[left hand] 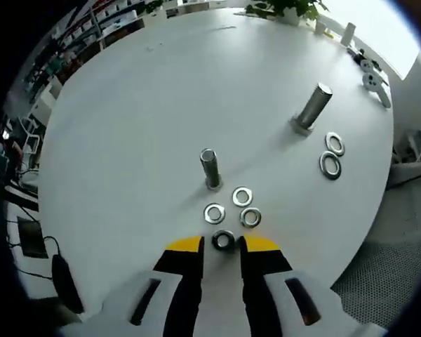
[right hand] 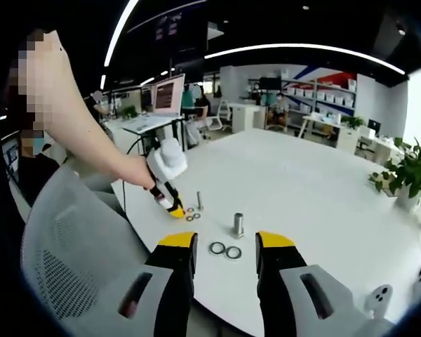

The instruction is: Place the washer onto the threaded stud by aligning its center hole with the stud, sliding it down to the base, and recovering from edge contact or off-axis alignment until the washer reaches the visible bottom stop.

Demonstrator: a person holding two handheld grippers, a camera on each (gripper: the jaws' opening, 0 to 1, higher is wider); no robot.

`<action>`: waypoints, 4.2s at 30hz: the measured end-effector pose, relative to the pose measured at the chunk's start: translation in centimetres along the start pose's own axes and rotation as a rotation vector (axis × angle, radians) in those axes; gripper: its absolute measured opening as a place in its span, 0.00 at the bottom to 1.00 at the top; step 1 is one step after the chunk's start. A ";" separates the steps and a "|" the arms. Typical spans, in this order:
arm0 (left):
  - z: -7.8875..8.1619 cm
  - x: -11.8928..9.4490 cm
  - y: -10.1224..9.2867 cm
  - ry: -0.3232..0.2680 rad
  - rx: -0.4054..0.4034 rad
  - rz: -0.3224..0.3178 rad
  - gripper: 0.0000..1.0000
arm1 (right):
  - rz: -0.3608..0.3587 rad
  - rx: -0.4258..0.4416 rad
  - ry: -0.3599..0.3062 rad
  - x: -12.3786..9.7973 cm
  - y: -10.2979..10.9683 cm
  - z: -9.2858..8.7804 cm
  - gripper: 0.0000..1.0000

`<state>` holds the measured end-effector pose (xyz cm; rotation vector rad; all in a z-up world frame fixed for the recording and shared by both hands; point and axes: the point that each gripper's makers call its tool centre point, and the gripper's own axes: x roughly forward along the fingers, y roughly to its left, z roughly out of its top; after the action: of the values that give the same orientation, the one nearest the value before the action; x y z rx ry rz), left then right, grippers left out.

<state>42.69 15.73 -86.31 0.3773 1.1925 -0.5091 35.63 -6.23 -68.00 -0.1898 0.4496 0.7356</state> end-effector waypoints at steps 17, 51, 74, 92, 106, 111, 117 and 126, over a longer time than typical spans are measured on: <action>0.1 0.2 -0.4 0.083 0.117 -0.039 0.10 | -0.008 0.000 0.002 0.0 -0.2 -0.1 0.35; 0.1 -1.5 -1.9 -0.002 0.130 -0.029 0.00 | -0.009 -0.010 0.008 0.0 -0.2 -0.2 0.35; -5.4 -4.4 0.1 -0.010 0.069 -0.047 0.13 | -0.007 -0.005 0.010 0.1 -0.1 -0.2 0.35; -9.6 -3.6 1.1 0.118 0.143 -0.057 0.17 | -0.008 -0.011 0.005 0.0 -0.2 -0.1 0.35; -9.9 -3.2 1.3 0.121 0.144 -0.044 0.12 | -0.007 -0.012 0.009 0.1 -0.2 -0.2 0.35; -9.5 -3.1 1.0 0.104 0.158 -0.040 0.12 | -0.008 -0.011 0.010 0.1 -0.2 -0.2 0.35; -9.6 -3.2 0.9 0.131 0.206 -0.051 0.11 | -0.011 -0.008 0.009 0.0 -0.3 -0.2 0.35; -9.7 -3.2 0.8 0.135 0.201 -0.051 0.11 | -0.014 -0.006 0.006 0.0 -0.3 -0.1 0.35</action>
<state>34.72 22.08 -86.50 0.5613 1.2879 -0.6590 35.85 -6.49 -68.10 -0.2006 0.4515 0.7229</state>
